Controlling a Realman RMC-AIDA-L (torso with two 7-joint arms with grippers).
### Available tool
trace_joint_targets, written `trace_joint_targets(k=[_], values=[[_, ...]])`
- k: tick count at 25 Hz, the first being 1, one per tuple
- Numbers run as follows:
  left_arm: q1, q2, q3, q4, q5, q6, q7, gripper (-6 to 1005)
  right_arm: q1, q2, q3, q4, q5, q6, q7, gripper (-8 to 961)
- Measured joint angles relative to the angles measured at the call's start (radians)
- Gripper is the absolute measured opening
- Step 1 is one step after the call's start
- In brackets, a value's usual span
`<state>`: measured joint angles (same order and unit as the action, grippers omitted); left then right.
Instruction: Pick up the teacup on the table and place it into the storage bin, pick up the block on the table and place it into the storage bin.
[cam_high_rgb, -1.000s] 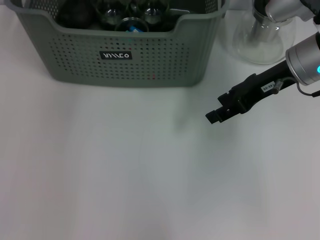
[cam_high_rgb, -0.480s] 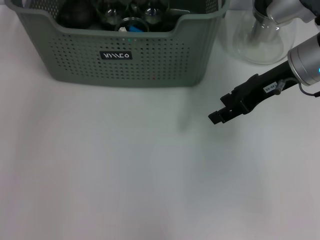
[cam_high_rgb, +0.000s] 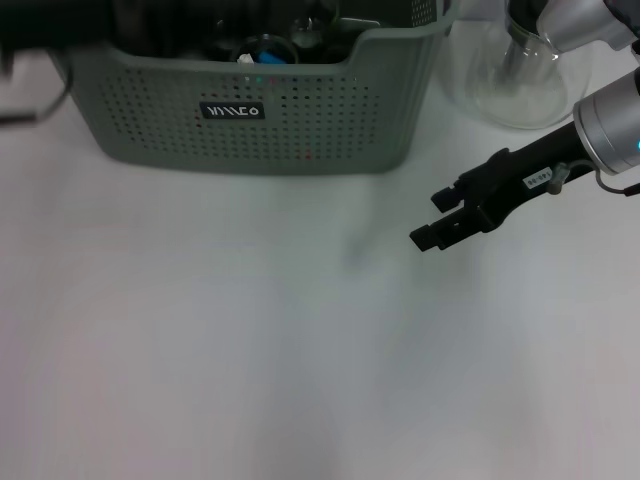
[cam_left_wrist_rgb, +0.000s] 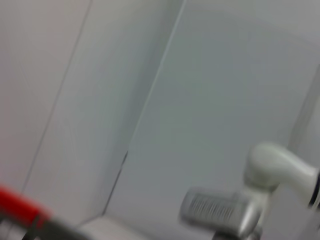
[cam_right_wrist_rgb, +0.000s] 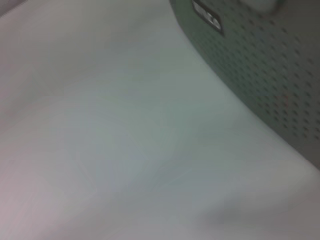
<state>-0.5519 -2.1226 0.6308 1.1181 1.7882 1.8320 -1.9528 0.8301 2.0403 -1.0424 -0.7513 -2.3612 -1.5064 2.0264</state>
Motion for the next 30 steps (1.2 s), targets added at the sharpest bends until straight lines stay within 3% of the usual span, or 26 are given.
trace_joint_targets(k=[8,15,30], values=[[0.129,-0.049,-0.038,-0.058,0.234,-0.016,0.266,939,-0.017,0.015,0.009,0.048,0.157,0.039,-0.135,778],[0.138,-0.034,-0.206,-0.269,0.347,-0.072,0.452,939,-0.056,0.059,0.007,0.084,0.271,0.092,-0.298,778],[0.137,-0.034,-0.222,-0.314,0.385,-0.146,0.495,939,-0.116,0.056,0.01,0.143,0.421,0.087,-0.52,778]])
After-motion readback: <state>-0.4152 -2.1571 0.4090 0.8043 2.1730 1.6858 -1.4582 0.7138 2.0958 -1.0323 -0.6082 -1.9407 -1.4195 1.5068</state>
